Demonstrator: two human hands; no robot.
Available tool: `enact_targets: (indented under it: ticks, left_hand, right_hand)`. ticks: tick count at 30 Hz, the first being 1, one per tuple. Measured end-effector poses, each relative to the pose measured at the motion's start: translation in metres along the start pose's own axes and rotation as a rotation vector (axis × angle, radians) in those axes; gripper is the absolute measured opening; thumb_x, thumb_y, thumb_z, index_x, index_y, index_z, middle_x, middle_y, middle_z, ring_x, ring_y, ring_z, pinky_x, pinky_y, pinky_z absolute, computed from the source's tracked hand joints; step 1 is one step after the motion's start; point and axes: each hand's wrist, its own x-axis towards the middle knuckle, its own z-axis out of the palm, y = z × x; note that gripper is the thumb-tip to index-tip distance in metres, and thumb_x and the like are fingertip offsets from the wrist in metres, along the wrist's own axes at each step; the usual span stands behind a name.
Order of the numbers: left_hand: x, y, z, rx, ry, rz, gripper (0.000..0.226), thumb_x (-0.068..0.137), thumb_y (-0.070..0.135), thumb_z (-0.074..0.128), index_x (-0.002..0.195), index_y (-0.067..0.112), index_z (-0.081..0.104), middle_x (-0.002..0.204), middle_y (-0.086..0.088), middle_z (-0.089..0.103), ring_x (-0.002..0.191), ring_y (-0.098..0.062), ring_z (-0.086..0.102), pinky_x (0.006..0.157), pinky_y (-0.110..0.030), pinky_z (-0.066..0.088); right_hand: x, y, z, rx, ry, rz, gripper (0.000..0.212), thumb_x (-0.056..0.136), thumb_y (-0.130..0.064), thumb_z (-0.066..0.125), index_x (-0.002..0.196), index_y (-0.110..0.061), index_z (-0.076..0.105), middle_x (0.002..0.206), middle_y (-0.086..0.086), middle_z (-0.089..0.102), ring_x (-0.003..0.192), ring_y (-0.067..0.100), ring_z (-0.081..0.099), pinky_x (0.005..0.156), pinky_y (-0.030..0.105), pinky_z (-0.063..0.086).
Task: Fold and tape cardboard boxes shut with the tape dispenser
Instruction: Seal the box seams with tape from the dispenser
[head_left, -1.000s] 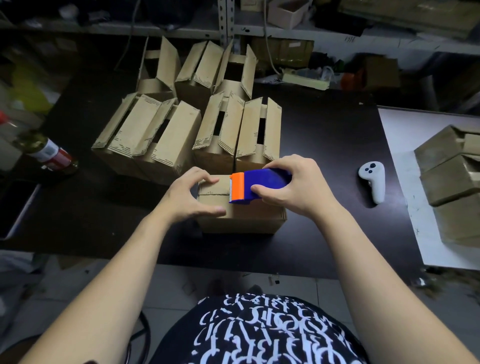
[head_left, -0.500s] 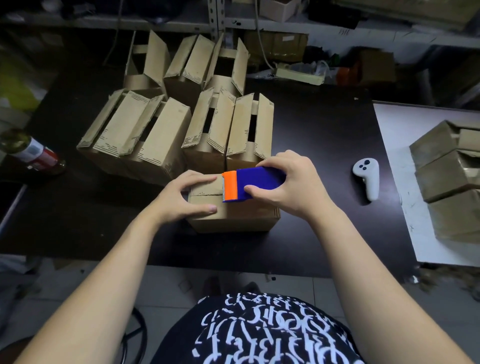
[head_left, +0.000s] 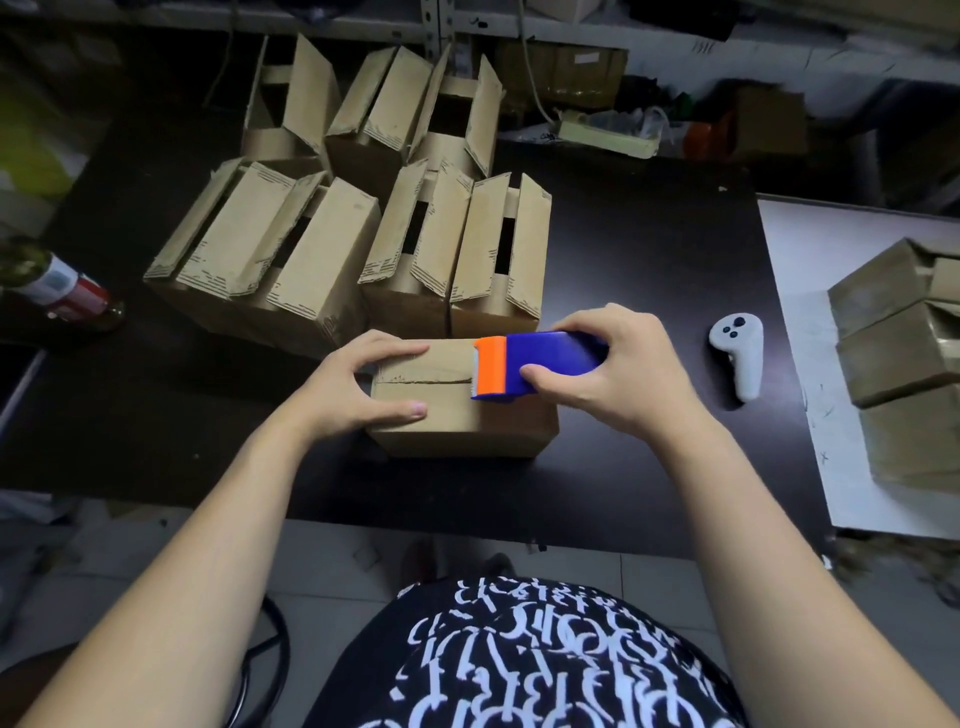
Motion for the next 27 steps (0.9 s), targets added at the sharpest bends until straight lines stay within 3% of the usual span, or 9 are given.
enact_targets:
  ticks: [3,10,16,21,27]
  left_hand:
    - [0.0,0.001,-0.001,-0.005,-0.001,0.0,0.065,0.067,0.025,0.094,0.126,0.038,0.069,0.127,0.015,0.06,0.12,0.0,0.057,0.095,-0.003,0.037]
    - [0.002,0.005,-0.001,0.037,-0.011,-0.015,0.067,0.065,0.032,0.094,0.126,0.041,0.068,0.127,0.018,0.06,0.122,0.003,0.055,0.098,-0.005,0.036]
    - [0.003,0.007,-0.003,0.063,-0.033,-0.036,0.068,0.064,0.037,0.092,0.127,0.042,0.067,0.129,0.019,0.06,0.124,0.002,0.055,0.1,-0.01,0.036]
    - [0.002,0.01,-0.002,0.065,-0.014,-0.043,0.069,0.065,0.034,0.092,0.128,0.041,0.066,0.128,0.018,0.06,0.122,0.003,0.056,0.099,-0.006,0.037]
    - [0.005,0.007,-0.003,0.091,-0.051,-0.075,0.069,0.069,0.038,0.09,0.132,0.049,0.062,0.136,0.016,0.056,0.127,-0.003,0.053,0.104,-0.026,0.04]
  right_hand:
    - [-0.012,0.02,-0.007,0.028,0.009,0.087,0.034,0.071,-0.047,0.088,0.096,-0.026,0.076,0.08,-0.021,0.063,0.082,0.001,0.06,0.067,0.017,0.045]
    - [-0.032,0.051,-0.02,0.135,0.081,0.191,0.03,0.068,-0.037,0.092,0.092,-0.029,0.076,0.09,-0.008,0.071,0.083,0.01,0.066,0.077,0.038,0.058]
    - [-0.015,0.055,-0.031,0.137,0.074,0.144,0.033,0.067,-0.039,0.093,0.092,-0.037,0.073,0.09,-0.009,0.067,0.083,0.008,0.064,0.075,0.026,0.055]
    - [-0.033,0.082,-0.012,0.292,0.028,0.248,0.029,0.07,-0.033,0.093,0.092,-0.028,0.076,0.086,-0.007,0.072,0.081,0.019,0.067,0.075,0.046,0.06]
    - [-0.044,0.102,-0.012,0.365,0.005,0.275,0.029,0.072,-0.032,0.094,0.092,-0.024,0.075,0.086,-0.004,0.073,0.082,0.025,0.069,0.075,0.05,0.06]
